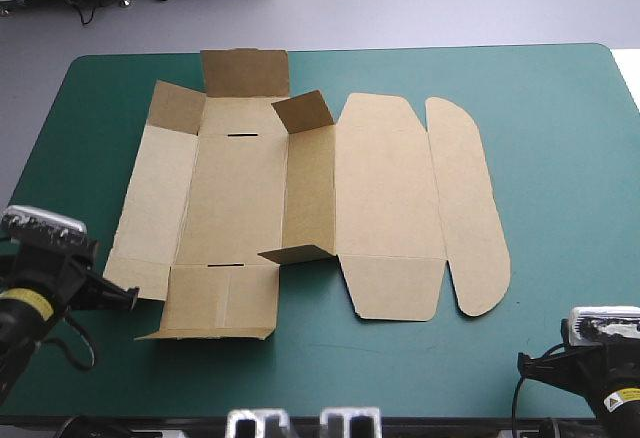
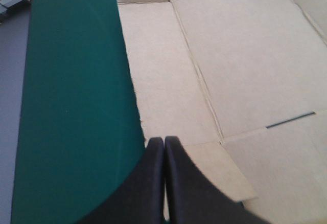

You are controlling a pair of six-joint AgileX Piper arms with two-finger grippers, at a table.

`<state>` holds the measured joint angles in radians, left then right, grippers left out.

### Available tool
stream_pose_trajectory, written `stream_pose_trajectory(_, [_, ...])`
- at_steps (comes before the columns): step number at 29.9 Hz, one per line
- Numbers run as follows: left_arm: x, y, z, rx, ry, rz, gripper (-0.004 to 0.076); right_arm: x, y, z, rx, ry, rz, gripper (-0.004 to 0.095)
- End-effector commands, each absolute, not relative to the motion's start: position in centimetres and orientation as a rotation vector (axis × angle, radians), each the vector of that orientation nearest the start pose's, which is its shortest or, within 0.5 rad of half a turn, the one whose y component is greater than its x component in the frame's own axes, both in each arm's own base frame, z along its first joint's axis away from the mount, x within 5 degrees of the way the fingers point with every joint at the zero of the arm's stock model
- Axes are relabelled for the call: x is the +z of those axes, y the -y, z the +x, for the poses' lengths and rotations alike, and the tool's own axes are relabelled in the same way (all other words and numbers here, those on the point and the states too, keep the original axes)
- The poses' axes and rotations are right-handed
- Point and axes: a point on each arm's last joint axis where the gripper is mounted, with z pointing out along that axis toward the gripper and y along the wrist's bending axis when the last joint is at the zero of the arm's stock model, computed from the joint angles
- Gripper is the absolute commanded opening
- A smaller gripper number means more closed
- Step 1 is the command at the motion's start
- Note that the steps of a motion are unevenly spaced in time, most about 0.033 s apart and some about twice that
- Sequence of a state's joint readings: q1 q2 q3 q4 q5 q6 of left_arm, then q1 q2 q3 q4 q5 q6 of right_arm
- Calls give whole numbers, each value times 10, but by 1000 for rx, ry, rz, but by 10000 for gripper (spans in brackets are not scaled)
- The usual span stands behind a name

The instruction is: Fold the box

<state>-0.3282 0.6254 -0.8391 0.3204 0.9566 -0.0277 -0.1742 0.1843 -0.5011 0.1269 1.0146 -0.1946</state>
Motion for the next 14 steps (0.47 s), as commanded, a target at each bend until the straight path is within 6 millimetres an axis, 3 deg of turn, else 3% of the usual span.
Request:
stream_pose_trajectory(1, [385,12,130,273,-2063,312,-10,291,-5,30,-63,-2103,-17,-20])
stream_pose_trajectory(9, [379,9,190,442,-2158,94,-10,291,-5,30,-63,-2103,-17,-20])
stream_pose_trajectory(14, [374,-22,221,440,-2264,-155,-9,291,-5,30,-63,-2103,-17,-20])
